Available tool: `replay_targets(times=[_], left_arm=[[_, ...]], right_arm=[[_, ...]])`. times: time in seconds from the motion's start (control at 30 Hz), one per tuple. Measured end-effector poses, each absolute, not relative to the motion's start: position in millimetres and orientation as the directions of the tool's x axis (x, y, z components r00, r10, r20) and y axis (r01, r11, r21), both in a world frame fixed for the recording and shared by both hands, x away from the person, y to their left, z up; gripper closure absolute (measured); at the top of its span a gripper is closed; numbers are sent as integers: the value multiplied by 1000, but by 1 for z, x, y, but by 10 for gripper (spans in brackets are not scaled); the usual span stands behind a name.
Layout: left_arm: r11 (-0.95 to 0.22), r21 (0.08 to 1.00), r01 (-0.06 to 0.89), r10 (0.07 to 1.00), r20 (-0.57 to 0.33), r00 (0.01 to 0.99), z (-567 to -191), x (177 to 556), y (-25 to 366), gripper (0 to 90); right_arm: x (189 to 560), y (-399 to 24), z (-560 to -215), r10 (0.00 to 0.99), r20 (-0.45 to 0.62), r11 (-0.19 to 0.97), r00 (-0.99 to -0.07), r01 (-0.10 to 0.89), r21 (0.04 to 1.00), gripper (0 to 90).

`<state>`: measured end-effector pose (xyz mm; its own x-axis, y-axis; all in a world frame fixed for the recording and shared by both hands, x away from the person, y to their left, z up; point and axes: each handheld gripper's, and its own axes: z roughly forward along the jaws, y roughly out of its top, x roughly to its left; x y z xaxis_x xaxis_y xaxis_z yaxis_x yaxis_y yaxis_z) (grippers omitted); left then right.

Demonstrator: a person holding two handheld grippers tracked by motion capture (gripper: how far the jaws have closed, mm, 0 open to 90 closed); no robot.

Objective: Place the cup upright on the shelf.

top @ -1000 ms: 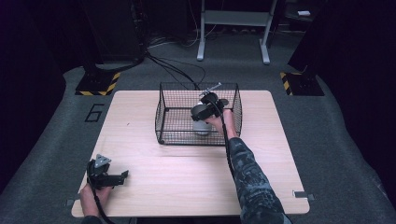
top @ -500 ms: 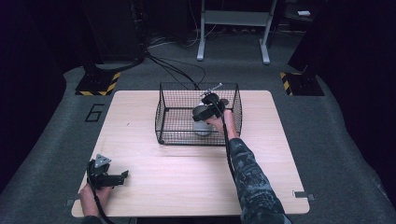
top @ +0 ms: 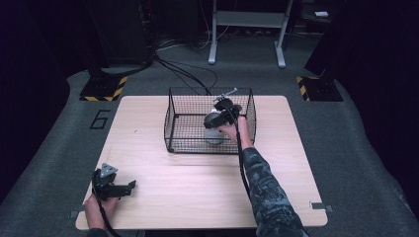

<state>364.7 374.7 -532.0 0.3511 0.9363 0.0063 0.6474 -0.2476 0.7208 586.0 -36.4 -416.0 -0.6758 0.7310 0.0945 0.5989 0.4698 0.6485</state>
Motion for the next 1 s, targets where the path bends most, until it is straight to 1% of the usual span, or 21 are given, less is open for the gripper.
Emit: replay_targets(times=[0.23, 0.5, 0.7, 0.77, 1.0], left_arm=[[-248, 721, 647, 936, 7, 351, -532, 365, 375, 14], [-248, 723, 644, 937, 10, 350, -532, 365, 375, 14], [-249, 724, 643, 937, 11, 350, -532, 365, 375, 14], [-249, 724, 643, 937, 11, 350, -532, 365, 375, 14], [-248, 725, 643, 937, 11, 349, -532, 365, 374, 15]], right_arm=[[577, -42, -405, 738, 102, 445, -666, 596, 669, 0], [560, -50, -387, 719, 77, 456, -690, 553, 698, 0], [543, -58, -376, 711, 56, 460, -701, 525, 716, 0], [537, -61, -375, 707, 66, 453, -704, 523, 722, 0], [512, -73, -370, 697, 44, 462, -715, 495, 736, 0]])
